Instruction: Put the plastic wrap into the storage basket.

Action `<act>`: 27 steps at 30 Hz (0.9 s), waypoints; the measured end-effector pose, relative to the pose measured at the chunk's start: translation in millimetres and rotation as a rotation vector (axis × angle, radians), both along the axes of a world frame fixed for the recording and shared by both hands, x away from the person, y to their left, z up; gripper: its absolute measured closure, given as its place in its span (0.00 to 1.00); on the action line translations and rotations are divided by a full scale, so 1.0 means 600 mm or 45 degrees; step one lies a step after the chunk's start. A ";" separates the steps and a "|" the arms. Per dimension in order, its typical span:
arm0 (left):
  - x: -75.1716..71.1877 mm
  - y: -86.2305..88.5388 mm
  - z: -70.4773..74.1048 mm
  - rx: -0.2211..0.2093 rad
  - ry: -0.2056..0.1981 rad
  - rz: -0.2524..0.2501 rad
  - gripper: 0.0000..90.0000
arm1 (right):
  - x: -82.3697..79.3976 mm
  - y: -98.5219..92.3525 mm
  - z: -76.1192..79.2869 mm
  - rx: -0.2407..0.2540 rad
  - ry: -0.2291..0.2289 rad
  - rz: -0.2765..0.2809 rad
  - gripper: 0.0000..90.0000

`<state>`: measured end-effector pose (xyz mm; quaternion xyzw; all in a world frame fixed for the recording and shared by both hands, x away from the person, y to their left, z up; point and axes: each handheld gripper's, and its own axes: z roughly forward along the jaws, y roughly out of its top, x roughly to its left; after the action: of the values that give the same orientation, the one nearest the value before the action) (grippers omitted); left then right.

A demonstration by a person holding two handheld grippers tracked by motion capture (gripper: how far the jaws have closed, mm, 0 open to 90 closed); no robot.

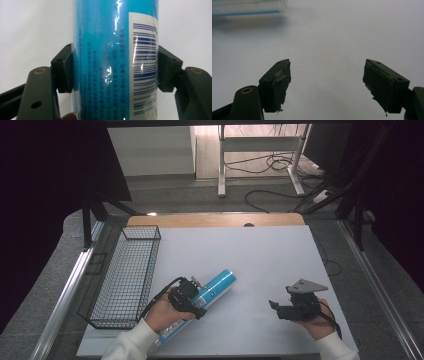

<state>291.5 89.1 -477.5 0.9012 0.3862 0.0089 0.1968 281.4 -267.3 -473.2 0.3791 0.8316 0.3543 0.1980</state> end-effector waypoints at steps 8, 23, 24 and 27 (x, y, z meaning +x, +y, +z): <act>0.003 0.030 0.023 -0.006 -0.014 0.036 0.35 | 0.000 -0.001 0.000 -0.006 -0.007 -0.007 0.25; 0.008 0.084 0.068 -0.021 -0.067 0.113 0.35 | 0.000 -0.003 0.001 0.000 -0.006 -0.016 0.25; 0.008 0.088 0.072 -0.024 -0.073 0.119 0.35 | 0.001 -0.003 0.001 0.001 -0.005 -0.017 0.25; 0.010 0.099 0.082 -0.027 -0.097 0.146 0.35 | 0.001 -0.004 0.001 -0.001 -0.004 -0.018 0.25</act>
<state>297.5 148.5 -428.4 0.8744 0.4294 0.0502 0.2200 281.7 -269.4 -472.5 0.3842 0.8287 0.3534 0.2020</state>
